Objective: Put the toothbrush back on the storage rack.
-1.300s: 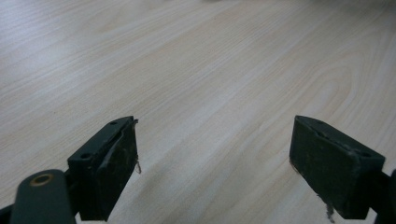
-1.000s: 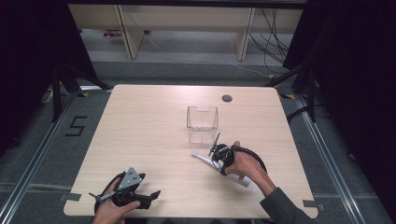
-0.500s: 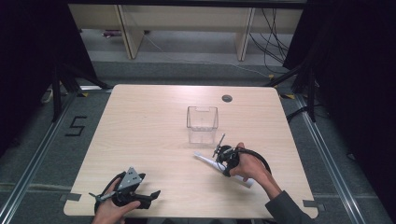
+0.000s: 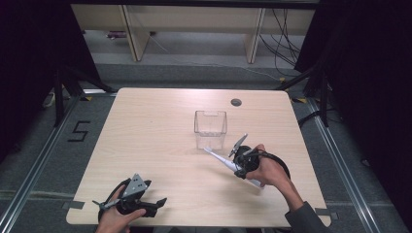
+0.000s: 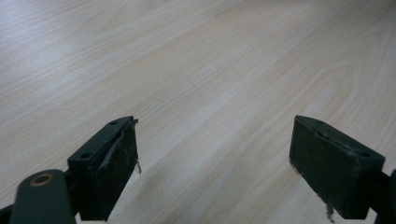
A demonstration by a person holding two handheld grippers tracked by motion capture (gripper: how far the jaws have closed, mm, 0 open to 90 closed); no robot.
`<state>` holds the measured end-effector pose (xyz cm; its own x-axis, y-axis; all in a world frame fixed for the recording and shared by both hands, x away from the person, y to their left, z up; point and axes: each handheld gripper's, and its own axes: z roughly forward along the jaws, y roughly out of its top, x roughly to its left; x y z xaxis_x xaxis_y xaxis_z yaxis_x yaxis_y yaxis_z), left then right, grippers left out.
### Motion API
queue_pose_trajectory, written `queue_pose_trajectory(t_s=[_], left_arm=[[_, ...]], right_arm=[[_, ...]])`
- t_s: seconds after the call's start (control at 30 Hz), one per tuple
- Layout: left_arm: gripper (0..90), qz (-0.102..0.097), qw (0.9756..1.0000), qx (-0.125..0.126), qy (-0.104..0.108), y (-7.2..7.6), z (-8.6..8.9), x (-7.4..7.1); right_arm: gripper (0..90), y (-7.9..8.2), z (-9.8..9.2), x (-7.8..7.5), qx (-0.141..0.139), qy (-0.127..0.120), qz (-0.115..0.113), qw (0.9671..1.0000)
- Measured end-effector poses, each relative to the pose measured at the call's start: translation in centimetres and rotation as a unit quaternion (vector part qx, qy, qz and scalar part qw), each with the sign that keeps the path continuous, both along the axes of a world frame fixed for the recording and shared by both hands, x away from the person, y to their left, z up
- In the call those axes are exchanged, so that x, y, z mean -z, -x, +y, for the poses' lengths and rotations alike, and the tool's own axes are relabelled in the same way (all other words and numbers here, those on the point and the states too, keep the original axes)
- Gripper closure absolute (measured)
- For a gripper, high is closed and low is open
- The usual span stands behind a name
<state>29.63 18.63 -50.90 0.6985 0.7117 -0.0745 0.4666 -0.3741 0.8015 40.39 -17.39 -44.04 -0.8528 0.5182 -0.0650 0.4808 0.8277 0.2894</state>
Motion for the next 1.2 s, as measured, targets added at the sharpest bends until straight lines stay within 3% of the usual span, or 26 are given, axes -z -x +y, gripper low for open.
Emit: queue_pose_trajectory(t_s=[0.23,0.37,0.43,0.47,0.53,0.63,0.67,0.7,0.8,0.83,0.9,0.93,0.97,1.1,1.13,1.2], left_arm=[[15.0,0.001,0.9999,0.005,-0.013,-0.1,0.2,-0.1],[15.0,0.001,0.9999,0.005,-0.013,-0.1,0.2,-0.1],[15.0,0.002,0.9999,0.006,-0.014,0.0,0.3,-0.2],[15.0,-0.002,1.0000,0.003,-0.003,-0.1,0.2,-0.1],[15.0,-0.002,0.9999,0.007,-0.010,-0.1,0.3,-0.1],[14.9,-0.002,0.9999,0.006,-0.008,-0.1,0.2,-0.1],[15.0,-0.002,0.9999,0.006,-0.009,-0.1,0.2,-0.1],[15.0,-0.002,0.9999,0.006,-0.009,-0.1,0.2,-0.1],[15.0,-0.002,0.9999,0.007,-0.010,-0.1,0.2,-0.1],[15.0,-0.002,1.0000,-0.001,0.004,-0.1,0.0,0.0],[15.0,0.001,1.0000,0.000,-0.003,0.0,0.1,-0.1],[15.0,0.001,1.0000,0.000,-0.004,0.0,0.2,-0.1],[15.0,-0.001,1.0000,-0.001,-0.001,-0.1,0.2,-0.1],[15.0,0.001,1.0000,-0.003,0.000,0.0,0.1,-0.1],[14.9,0.001,1.0000,-0.004,-0.001,0.0,0.1,-0.1],[15.0,0.003,1.0000,-0.005,-0.004,0.0,0.1,-0.2]], right_arm=[[66.9,0.0,-0.9,-2.0,0.006,-0.078,-0.037,0.9963],[66.9,-0.3,-1.2,-2.7,0.022,-0.111,-0.061,0.9917],[66.9,-0.3,-1.1,-2.9,0.035,-0.117,-0.056,0.9910],[66.9,-0.5,-1.2,-2.9,0.030,-0.119,-0.078,0.9893],[66.9,-0.6,-1.2,-3.1,0.041,-0.133,-0.080,0.9870],[66.9,-1.0,-1.4,-3.4,0.035,-0.154,-0.103,0.9820],[66.9,-1.2,-1.6,-3.6,0.028,-0.170,-0.113,0.9786],[66.9,-1.2,-1.6,-3.8,0.041,-0.177,-0.112,0.9770],[66.9,-1.6,-1.6,-4.4,0.042,-0.192,-0.126,0.9723],[66.9,-1.9,-1.6,-4.4,0.041,-0.205,-0.133,0.9688],[66.9,-2.1,-1.4,-4.8,0.062,-0.217,-0.128,0.9658],[66.9,-2.4,-1.4,-5.0,0.058,-0.221,-0.135,0.9642],[66.9,-2.5,-1.3,-5.2,0.062,-0.233,-0.140,0.9602],[66.9,-3.1,-1.1,-6.0,0.062,-0.248,-0.146,0.9557],[66.9,-3.4,-1.0,-6.2,0.060,-0.254,-0.159,0.9521],[66.9,-3.9,-0.8,-6.6,0.055,-0.263,-0.160,0.9498]])
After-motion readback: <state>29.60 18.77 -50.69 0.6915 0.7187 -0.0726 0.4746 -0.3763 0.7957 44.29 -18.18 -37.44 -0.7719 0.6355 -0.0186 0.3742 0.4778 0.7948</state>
